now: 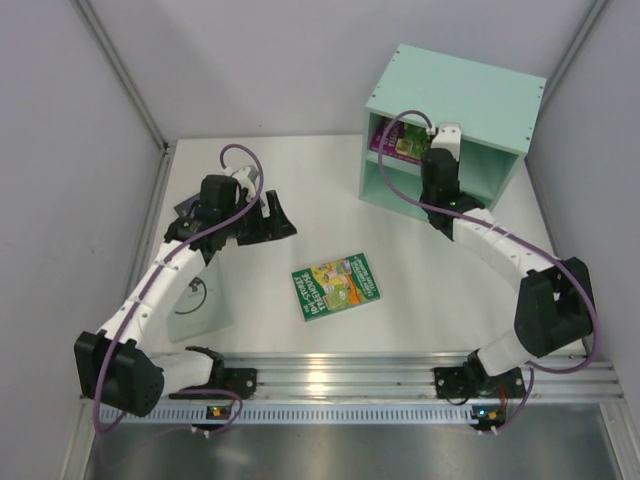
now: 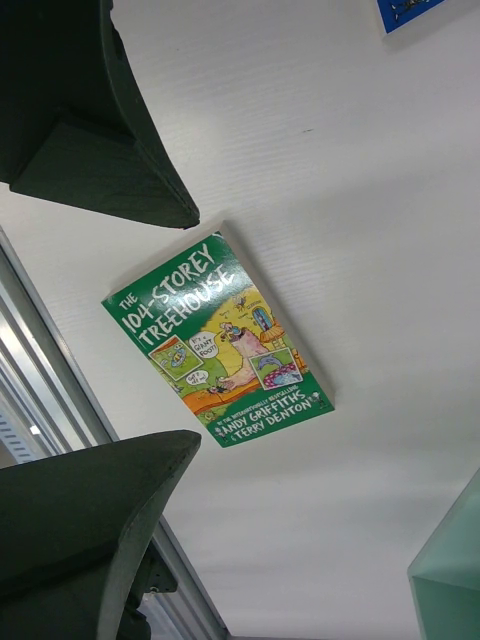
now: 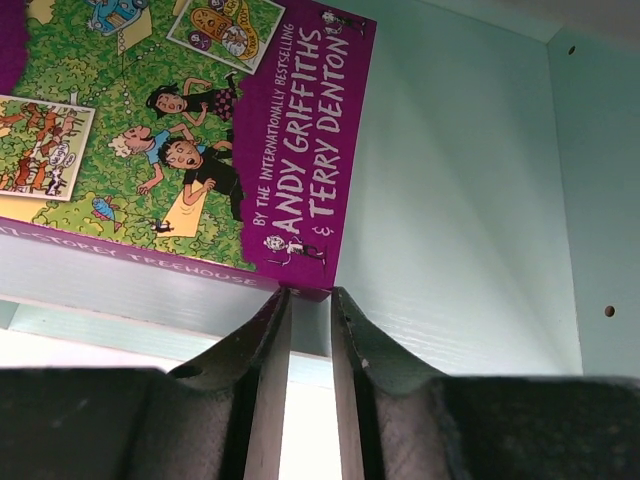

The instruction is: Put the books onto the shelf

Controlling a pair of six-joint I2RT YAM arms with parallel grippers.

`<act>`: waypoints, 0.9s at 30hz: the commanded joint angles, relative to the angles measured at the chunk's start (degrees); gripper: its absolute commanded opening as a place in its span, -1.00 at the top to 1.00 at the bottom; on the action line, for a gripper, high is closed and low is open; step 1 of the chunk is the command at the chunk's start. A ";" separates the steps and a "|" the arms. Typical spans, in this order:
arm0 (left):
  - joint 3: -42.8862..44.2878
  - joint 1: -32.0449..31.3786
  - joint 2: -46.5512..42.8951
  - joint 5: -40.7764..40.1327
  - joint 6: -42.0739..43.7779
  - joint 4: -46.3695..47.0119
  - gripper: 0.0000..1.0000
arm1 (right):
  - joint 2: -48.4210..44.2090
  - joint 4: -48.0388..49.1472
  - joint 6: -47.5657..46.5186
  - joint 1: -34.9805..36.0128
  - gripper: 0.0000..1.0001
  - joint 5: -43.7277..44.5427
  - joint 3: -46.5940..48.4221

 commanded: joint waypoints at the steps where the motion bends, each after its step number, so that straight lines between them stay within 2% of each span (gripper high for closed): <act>1: 0.23 -0.08 -0.61 -0.22 0.02 2.56 -0.74 | 0.12 3.03 0.75 0.53 0.53 -1.14 3.09; 12: 1.28 -0.08 -0.17 -1.89 -0.33 2.03 -0.74 | -6.91 -1.89 0.39 1.58 0.07 -2.37 3.80; 15: 1.19 -0.08 -0.17 -2.50 0.28 1.60 -0.74 | -9.36 -7.85 1.53 2.37 -0.01 -2.72 5.20; 18: -0.47 -0.17 0.35 -3.12 1.25 2.21 -0.74 | -12.78 -14.96 7.06 3.25 -0.01 -4.21 6.52; 21: -2.84 -0.25 2.20 -2.34 1.08 3.79 -0.74 | -18.32 -23.15 21.98 3.86 -0.06 -10.61 6.44; 22: -4.33 -0.43 2.81 -2.07 0.82 6.14 -0.72 | -20.08 -22.64 26.10 4.74 -0.12 -17.94 5.04; 25: -5.31 -1.74 8.15 -3.02 -0.59 8.62 -0.68 | -25.27 -22.02 37.34 7.28 -0.36 -25.19 -2.41; 26: -5.14 -2.36 9.48 -3.64 -0.85 8.71 -0.66 | -26.07 -22.36 39.92 7.73 -0.54 -26.79 -3.75; 27: -4.96 -3.06 10.97 -4.00 -0.85 8.71 -0.65 | -27.03 -22.98 42.73 8.34 -0.62 -27.68 -5.15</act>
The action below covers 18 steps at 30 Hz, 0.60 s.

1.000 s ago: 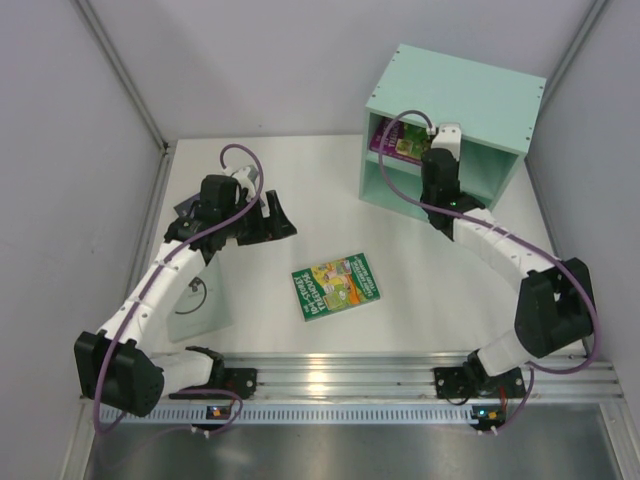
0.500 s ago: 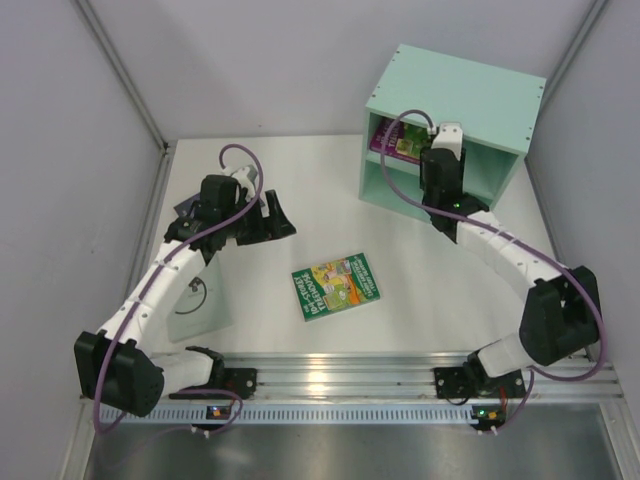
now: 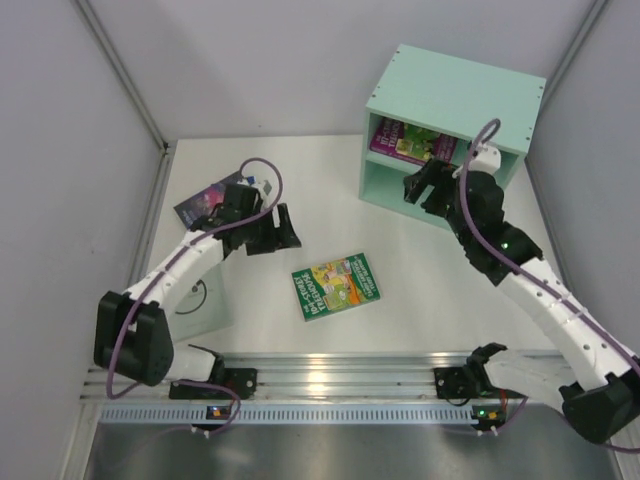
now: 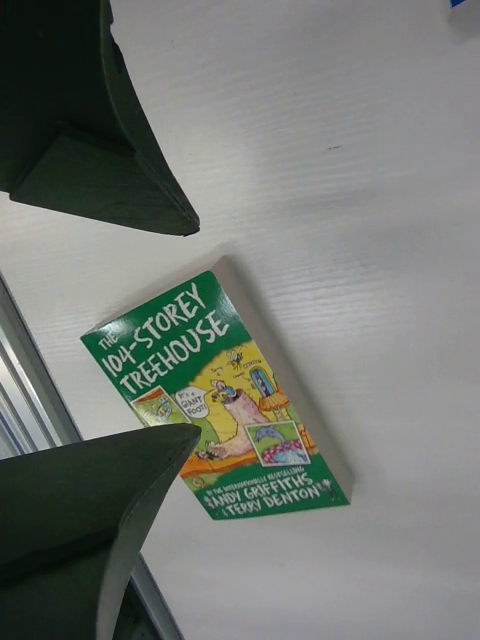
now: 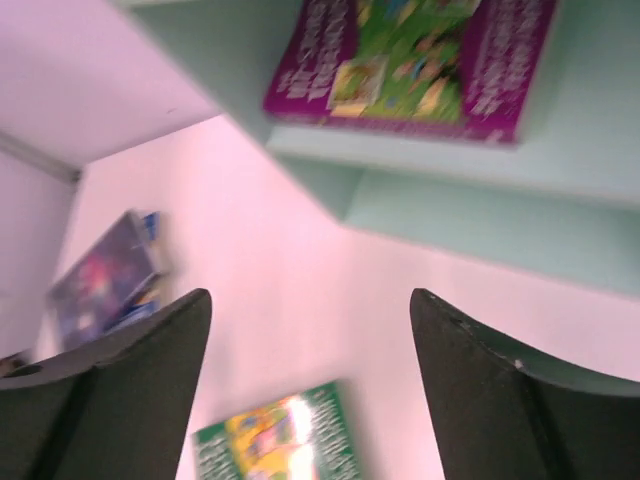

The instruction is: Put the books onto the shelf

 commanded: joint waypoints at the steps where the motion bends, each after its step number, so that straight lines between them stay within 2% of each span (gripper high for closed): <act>1: -0.02 -3.28 6.19 -1.57 -0.61 4.41 -0.60 | -2.23 -3.66 19.94 3.97 -0.68 -13.07 -8.12; 4: 0.68 -6.44 11.38 -2.63 -0.26 5.20 -0.53 | -0.05 -1.47 29.00 8.44 -0.86 -21.06 -14.38; 6: 0.60 -7.25 13.33 -2.81 0.00 6.33 -0.50 | 2.41 0.29 32.54 11.88 -0.89 -21.10 -20.18; 7: 0.34 -7.60 14.82 -2.63 0.09 6.78 -0.49 | 2.51 3.69 36.12 15.11 -0.90 -21.19 -22.29; 11: -1.59 -8.04 16.32 -2.19 0.00 9.32 -0.46 | 2.24 14.26 45.20 19.63 -0.93 -21.19 -33.01; 14: -2.74 -8.39 17.82 -3.24 -0.26 9.59 -0.44 | 2.95 14.27 48.46 21.12 -0.93 -20.05 -34.08; 18: -4.76 -9.53 19.05 -3.51 -1.31 9.68 -0.30 | 4.35 16.20 50.48 23.32 -0.93 -17.76 -35.75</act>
